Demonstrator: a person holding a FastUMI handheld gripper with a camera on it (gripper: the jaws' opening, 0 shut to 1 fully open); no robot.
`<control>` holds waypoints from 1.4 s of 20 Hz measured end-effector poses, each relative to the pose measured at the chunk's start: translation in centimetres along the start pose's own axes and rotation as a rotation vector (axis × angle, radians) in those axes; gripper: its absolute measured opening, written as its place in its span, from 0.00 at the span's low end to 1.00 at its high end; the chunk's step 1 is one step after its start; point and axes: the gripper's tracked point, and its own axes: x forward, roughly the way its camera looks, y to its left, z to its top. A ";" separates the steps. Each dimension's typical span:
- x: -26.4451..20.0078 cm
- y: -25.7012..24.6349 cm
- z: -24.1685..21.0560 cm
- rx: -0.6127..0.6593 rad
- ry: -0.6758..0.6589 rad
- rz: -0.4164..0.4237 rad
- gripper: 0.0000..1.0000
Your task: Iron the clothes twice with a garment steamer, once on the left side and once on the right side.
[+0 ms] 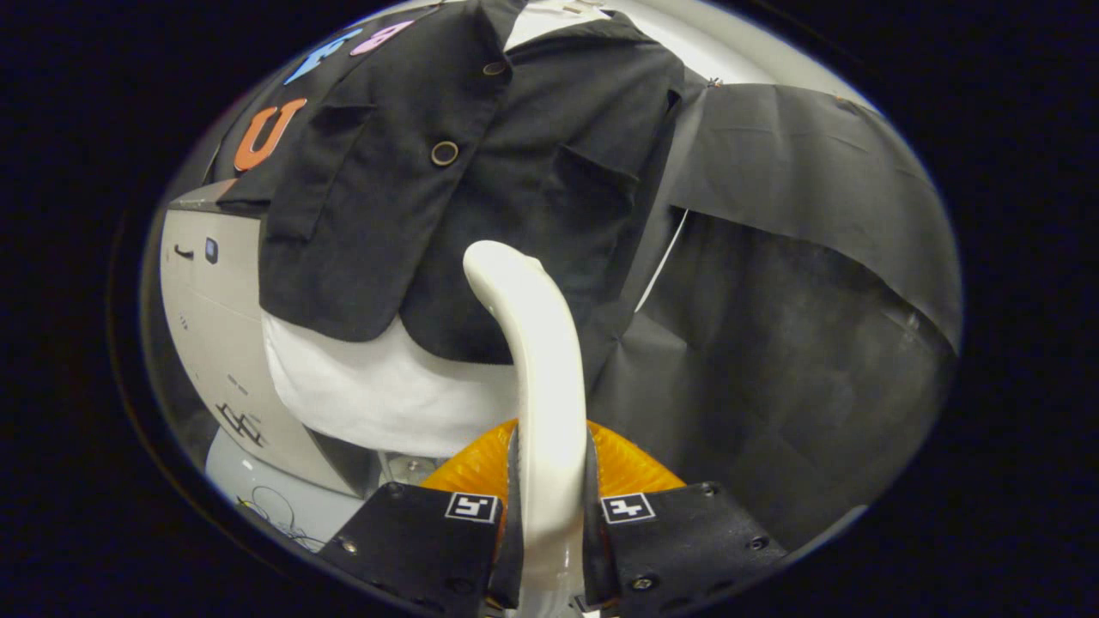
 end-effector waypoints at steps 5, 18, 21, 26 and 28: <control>0.0 1.0 -3.3 -0.016 0.061 0.017 0.31; -2.6 4.1 -6.1 -0.035 0.112 0.084 0.31; -3.7 3.7 -5.4 -0.016 0.103 0.081 0.31; -7.9 1.4 -3.4 0.047 0.065 0.074 0.31; -10.4 -0.7 -2.1 0.083 0.026 0.053 0.31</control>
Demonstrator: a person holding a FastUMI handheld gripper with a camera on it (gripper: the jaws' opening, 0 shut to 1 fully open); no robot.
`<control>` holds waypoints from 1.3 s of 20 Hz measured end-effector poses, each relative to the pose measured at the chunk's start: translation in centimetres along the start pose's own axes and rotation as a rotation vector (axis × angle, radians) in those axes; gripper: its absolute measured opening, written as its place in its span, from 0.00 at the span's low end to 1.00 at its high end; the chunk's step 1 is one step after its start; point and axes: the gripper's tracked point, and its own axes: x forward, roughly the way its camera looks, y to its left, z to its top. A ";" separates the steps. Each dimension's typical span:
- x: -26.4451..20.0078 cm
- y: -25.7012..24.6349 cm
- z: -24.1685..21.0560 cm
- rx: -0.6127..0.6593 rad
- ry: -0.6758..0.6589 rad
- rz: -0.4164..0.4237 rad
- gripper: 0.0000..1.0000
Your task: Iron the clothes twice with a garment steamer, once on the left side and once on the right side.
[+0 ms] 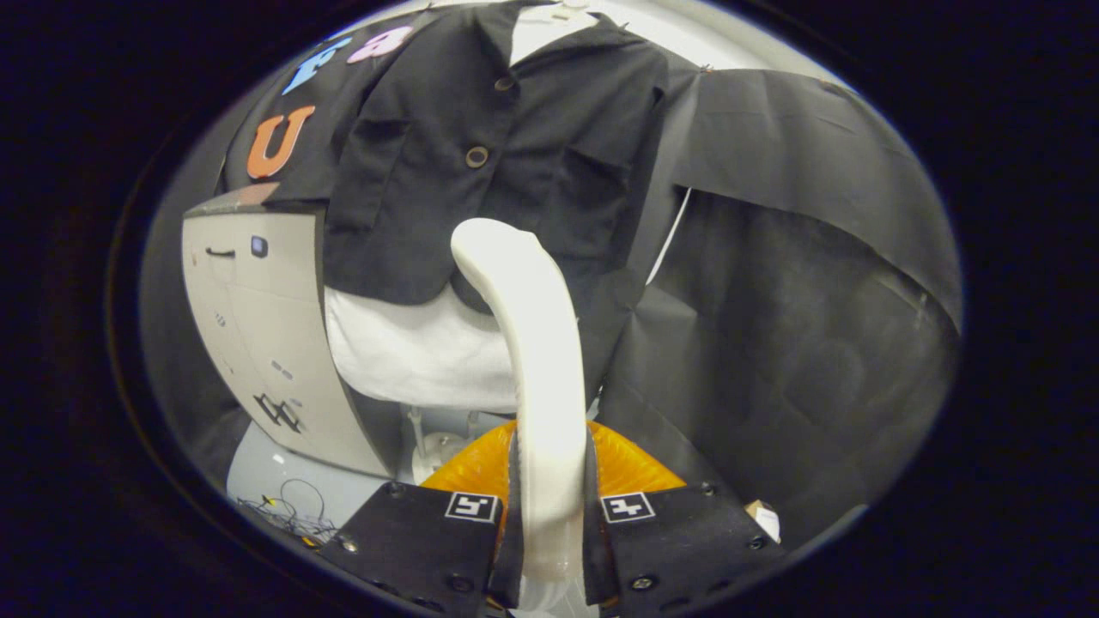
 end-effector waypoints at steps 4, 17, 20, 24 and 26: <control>-6.3 -4.3 1.7 0.073 -0.045 -0.036 0.31; -21.6 -8.6 5.0 0.063 -0.288 0.153 0.31; -24.5 -11.1 4.1 0.065 -0.320 0.201 0.31; -27.8 -14.5 2.1 0.067 -0.348 0.242 0.31; -28.9 -15.6 1.6 0.066 -0.367 0.259 0.31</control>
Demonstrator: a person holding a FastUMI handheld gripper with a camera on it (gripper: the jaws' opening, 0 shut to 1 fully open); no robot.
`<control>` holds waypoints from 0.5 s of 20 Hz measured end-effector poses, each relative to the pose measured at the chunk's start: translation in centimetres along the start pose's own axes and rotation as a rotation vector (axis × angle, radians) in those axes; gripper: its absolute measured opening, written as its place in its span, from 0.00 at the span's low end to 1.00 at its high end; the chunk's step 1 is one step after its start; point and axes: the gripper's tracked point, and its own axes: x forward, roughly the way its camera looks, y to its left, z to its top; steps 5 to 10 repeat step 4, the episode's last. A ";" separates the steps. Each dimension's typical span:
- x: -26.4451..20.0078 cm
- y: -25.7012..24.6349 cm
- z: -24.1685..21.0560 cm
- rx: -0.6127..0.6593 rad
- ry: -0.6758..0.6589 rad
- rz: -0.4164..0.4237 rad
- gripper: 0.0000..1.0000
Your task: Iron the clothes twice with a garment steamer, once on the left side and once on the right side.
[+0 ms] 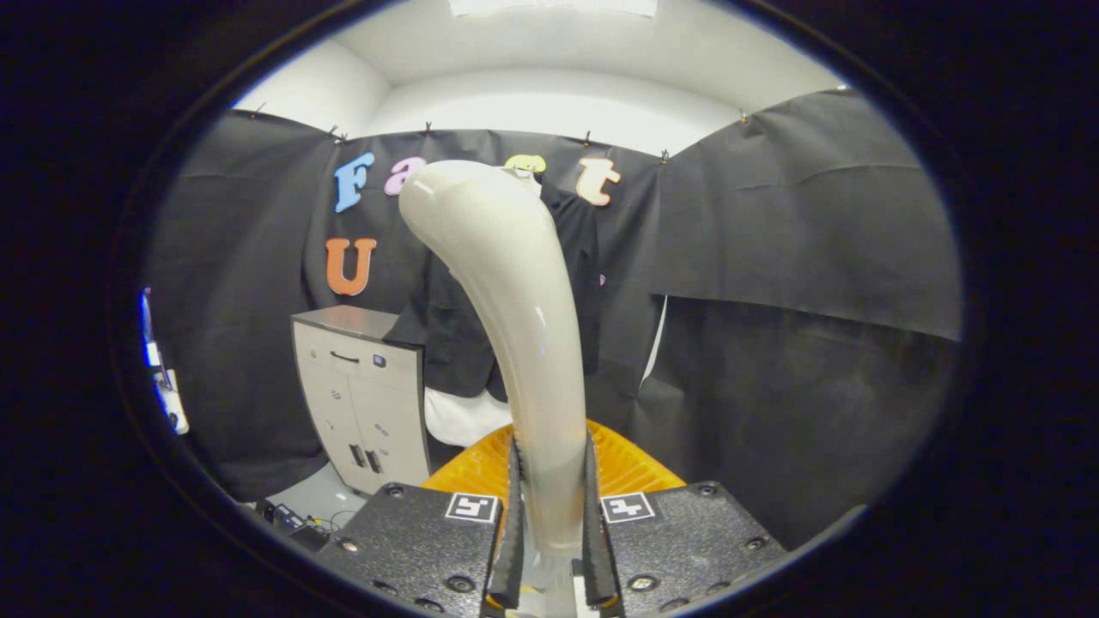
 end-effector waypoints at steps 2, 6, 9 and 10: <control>-1.5 -0.3 -0.4 0.013 0.008 0.018 0.30; -2.5 -0.7 -0.5 0.021 0.012 0.026 0.30; -2.5 -0.7 -0.5 0.021 0.012 0.026 0.30; -2.5 -0.7 -0.5 0.021 0.012 0.026 0.30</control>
